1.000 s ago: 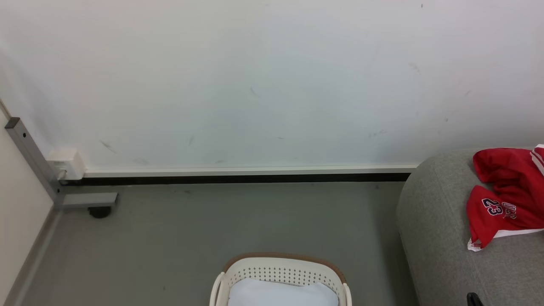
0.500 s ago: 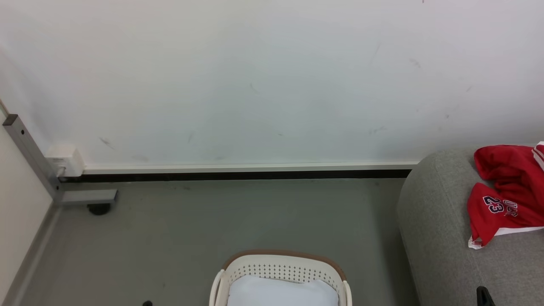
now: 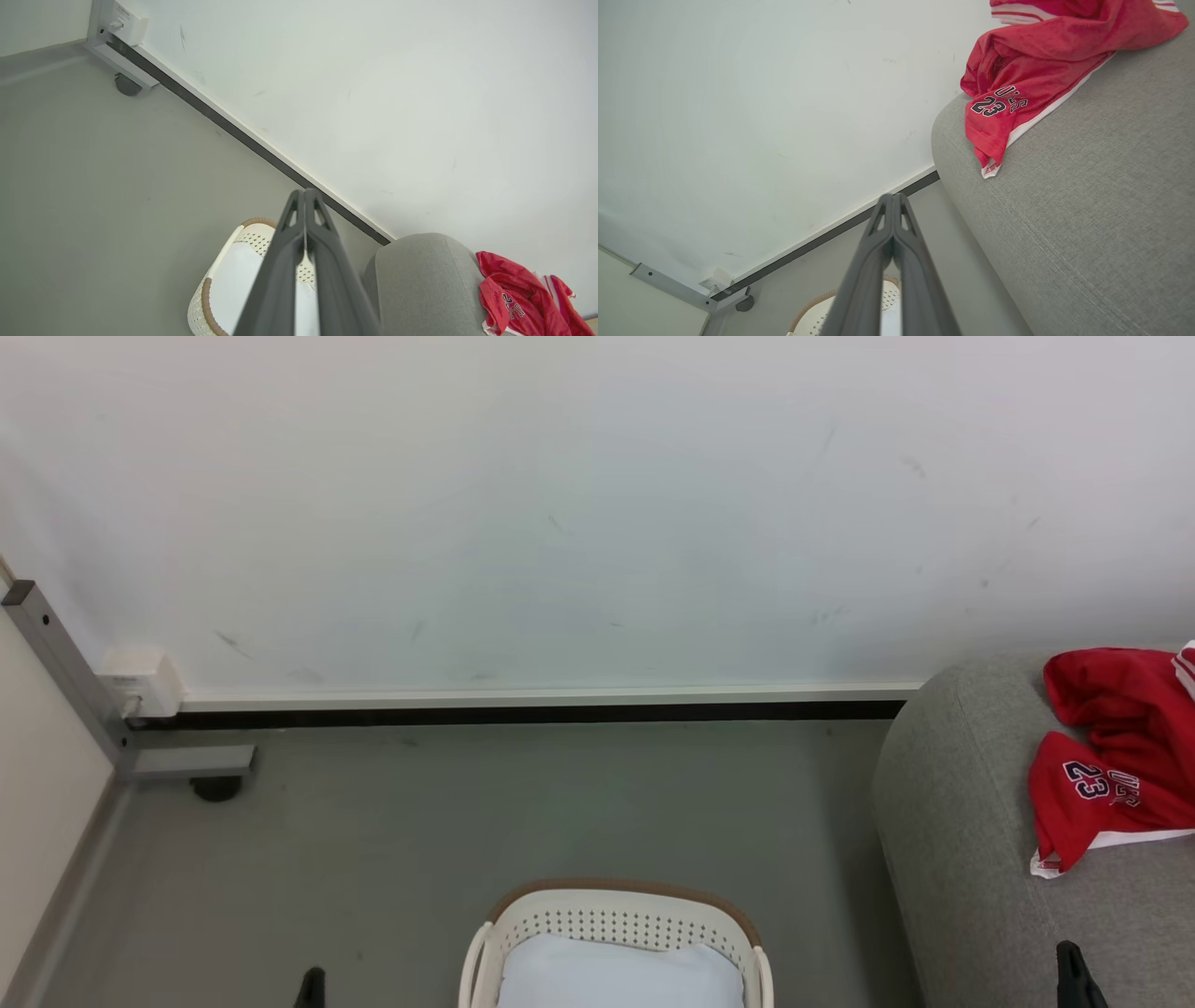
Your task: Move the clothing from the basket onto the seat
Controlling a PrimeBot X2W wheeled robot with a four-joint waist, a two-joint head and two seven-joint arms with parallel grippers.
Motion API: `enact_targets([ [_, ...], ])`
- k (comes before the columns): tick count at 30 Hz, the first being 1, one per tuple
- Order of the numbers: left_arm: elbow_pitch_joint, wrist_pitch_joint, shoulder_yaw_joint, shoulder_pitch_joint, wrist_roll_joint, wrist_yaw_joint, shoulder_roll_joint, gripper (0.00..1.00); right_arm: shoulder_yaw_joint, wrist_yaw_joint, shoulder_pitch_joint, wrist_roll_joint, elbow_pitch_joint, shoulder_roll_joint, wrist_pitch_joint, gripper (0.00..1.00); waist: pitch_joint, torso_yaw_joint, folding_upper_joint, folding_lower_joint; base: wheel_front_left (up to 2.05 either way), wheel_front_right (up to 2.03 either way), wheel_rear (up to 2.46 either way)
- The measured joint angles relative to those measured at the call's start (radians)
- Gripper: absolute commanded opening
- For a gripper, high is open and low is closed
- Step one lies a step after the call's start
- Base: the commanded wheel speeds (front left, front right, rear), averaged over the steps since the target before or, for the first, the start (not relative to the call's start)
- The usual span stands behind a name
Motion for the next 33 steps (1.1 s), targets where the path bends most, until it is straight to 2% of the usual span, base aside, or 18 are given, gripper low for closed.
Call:
enact_targets([
  [33, -0.012, 0.109, 0.033, -0.084, -0.404, -0.007, 0.002, 0.00, -0.007, 0.000, -0.073, 0.422, -0.018, -0.005, 0.109, 0.00, 0.027, -0.001, 0.0000, 0.0000, 0.00, 0.00, 0.00],
])
